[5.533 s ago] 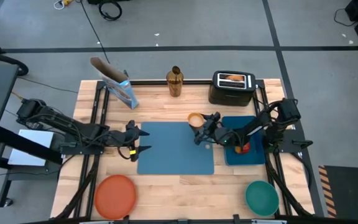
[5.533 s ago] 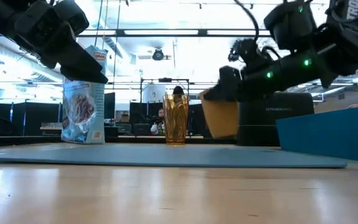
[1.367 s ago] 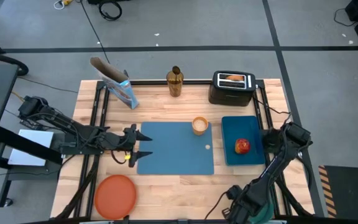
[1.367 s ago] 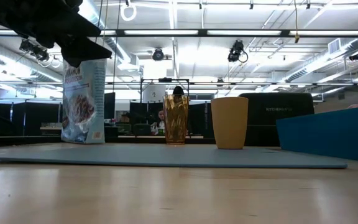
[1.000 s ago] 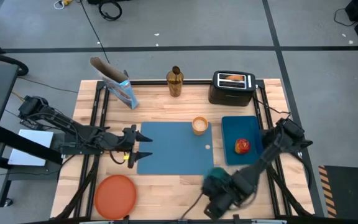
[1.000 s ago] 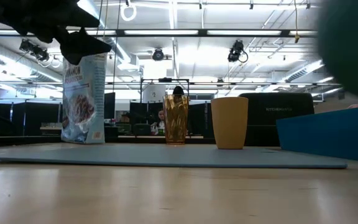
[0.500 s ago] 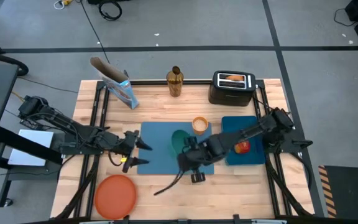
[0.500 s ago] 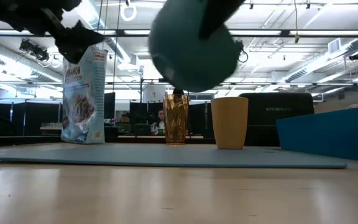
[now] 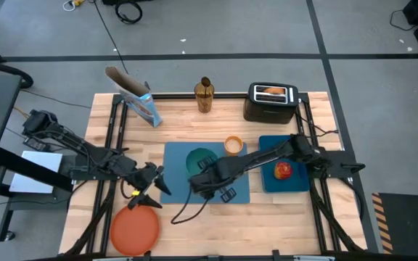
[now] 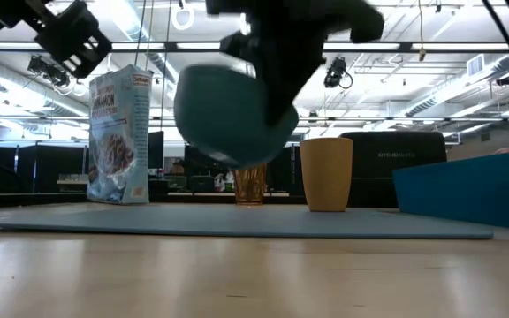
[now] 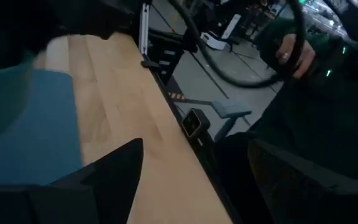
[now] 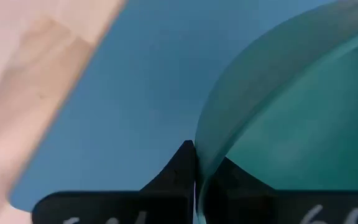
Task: Arrange a breakfast setting
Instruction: Put the green bowl on the light blue mat, then put the orange plate on the light blue mat, then put the apple on the light blue mat
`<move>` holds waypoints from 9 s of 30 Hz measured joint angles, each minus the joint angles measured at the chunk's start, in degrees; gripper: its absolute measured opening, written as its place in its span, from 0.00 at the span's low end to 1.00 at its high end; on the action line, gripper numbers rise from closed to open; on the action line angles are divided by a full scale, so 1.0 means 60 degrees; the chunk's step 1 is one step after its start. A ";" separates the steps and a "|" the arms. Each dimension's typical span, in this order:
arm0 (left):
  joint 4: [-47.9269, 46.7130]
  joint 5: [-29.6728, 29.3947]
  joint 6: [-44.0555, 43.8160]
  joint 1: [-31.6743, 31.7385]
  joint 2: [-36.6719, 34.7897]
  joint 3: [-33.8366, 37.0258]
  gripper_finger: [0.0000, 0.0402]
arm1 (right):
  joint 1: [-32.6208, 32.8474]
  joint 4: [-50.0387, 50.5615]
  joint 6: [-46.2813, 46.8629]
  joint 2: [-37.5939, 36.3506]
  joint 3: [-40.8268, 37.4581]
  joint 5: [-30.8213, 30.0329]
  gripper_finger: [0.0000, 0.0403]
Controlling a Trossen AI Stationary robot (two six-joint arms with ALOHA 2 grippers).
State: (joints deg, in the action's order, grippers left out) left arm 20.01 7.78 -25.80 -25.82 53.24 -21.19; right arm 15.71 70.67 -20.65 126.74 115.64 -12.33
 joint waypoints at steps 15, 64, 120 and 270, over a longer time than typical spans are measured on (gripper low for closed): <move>-0.0652 -0.0251 -0.0131 -0.0292 0.0002 0.0004 0.74 | -0.0244 0.0816 -0.1084 0.0881 0.0013 -0.0731 0.04; -0.9408 -0.3034 -0.8988 -0.4691 0.5943 -0.7575 0.74 | 0.0531 0.0717 0.2915 -0.2331 -0.0005 -0.3215 0.52; -1.6277 -0.3407 -0.4139 -0.3144 1.1062 -1.2775 0.04 | 0.3618 0.3226 0.8146 -0.2470 -0.1480 -0.3528 0.52; -0.6610 -0.6443 0.3584 -0.1494 -0.3272 -0.4535 0.29 | -0.3183 -0.4567 0.1081 0.0776 0.1230 0.0495 0.05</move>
State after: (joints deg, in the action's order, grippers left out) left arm -19.64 -30.88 -4.29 -34.79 33.61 -48.40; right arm -3.39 43.27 -14.17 131.40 123.02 -9.37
